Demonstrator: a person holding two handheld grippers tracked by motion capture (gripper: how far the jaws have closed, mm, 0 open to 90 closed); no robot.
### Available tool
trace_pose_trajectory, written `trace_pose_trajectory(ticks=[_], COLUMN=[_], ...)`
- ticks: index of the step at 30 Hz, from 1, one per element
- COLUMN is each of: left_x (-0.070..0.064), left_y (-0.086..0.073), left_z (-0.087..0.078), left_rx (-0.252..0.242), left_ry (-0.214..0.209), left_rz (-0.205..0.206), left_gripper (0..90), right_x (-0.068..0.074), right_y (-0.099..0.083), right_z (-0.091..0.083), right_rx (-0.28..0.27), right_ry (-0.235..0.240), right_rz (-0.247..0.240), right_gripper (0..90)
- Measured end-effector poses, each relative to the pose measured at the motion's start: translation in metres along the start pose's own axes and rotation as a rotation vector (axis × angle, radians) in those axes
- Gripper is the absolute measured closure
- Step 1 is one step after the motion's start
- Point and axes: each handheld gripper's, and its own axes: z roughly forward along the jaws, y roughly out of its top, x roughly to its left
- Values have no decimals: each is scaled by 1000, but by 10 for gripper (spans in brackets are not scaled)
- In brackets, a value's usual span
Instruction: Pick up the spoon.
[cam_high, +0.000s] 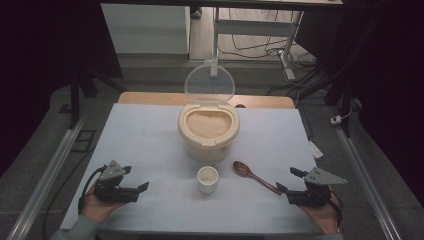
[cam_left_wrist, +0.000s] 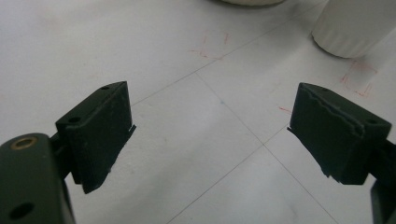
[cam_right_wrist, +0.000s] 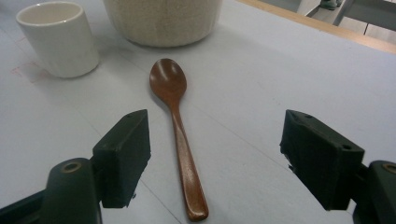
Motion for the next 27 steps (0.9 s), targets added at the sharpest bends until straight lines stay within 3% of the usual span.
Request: trace_pose_trajectory(ticks=[27], left_x=[-1], left_y=[6], left_z=[6], left_rx=[38], left_ry=[-41], left_rz=[13], left_gripper=[110], right_x=[3], right_y=[3], right_z=[7], right_rx=[17], right_ry=[-5], right_rz=[-8], right_gripper=[279])
